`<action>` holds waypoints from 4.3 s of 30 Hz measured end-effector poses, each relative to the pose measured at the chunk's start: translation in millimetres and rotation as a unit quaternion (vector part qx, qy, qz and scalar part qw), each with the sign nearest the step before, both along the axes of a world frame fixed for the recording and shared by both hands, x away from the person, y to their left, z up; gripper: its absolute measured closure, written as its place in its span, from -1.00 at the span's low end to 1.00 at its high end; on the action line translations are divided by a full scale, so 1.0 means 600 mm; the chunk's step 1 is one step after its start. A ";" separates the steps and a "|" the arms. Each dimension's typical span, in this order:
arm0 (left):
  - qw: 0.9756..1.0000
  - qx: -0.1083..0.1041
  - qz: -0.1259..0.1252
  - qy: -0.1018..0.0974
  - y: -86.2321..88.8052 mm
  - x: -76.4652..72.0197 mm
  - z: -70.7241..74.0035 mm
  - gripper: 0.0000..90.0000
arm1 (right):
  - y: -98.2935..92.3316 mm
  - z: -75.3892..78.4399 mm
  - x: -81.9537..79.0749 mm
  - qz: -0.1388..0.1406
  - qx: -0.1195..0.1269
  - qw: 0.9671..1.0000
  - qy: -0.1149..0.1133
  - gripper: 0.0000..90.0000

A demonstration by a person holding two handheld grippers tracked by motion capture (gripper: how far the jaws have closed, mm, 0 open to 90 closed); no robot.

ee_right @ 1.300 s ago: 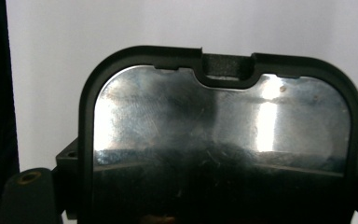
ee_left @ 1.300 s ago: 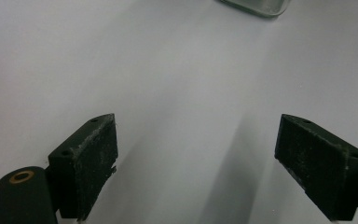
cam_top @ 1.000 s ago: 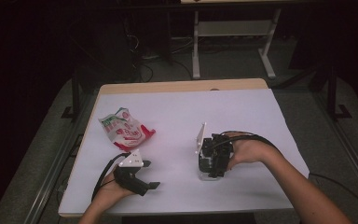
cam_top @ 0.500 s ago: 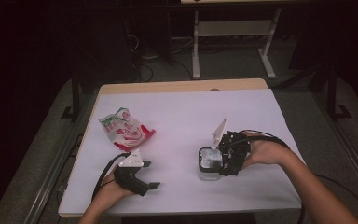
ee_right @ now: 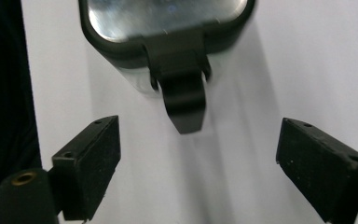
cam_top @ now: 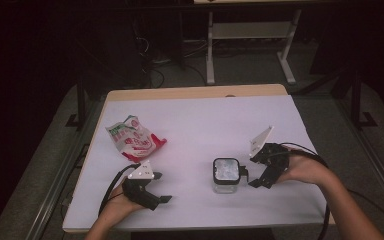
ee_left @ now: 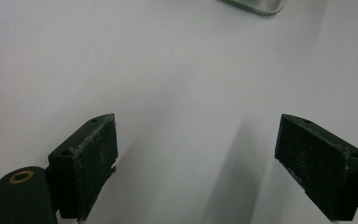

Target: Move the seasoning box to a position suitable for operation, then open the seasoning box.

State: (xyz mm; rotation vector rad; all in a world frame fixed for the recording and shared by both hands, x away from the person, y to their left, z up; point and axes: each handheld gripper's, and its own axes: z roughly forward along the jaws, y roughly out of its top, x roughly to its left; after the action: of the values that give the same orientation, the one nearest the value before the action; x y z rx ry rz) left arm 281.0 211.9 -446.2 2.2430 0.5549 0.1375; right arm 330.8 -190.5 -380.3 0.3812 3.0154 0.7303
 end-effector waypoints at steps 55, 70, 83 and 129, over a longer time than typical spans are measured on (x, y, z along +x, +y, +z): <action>1.000 -0.014 -0.001 0.002 -0.003 -0.010 0.000 -0.72 | -0.058 -0.088 -0.046 -0.157 0.241 0.957 -0.025 1.00; 1.000 -0.007 -0.005 0.000 -0.009 -0.009 -0.001 -0.72 | -0.115 -0.080 -0.078 -0.213 0.249 0.943 -0.066 0.44; 1.000 -0.016 -0.002 0.001 -0.009 -0.006 0.001 -0.72 | -0.120 -0.088 -0.071 -0.265 0.252 0.926 -0.089 -0.33; 0.995 -0.064 -0.077 -0.018 -0.159 0.041 0.061 -0.75 | -0.126 -0.093 -0.069 -0.285 0.261 0.915 -0.113 -0.61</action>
State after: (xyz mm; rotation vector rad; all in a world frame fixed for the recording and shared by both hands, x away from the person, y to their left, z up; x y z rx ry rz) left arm 305.8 116.5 -409.4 2.1438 0.3581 0.0616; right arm 289.5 -266.1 -436.4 1.0405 2.2576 1.3691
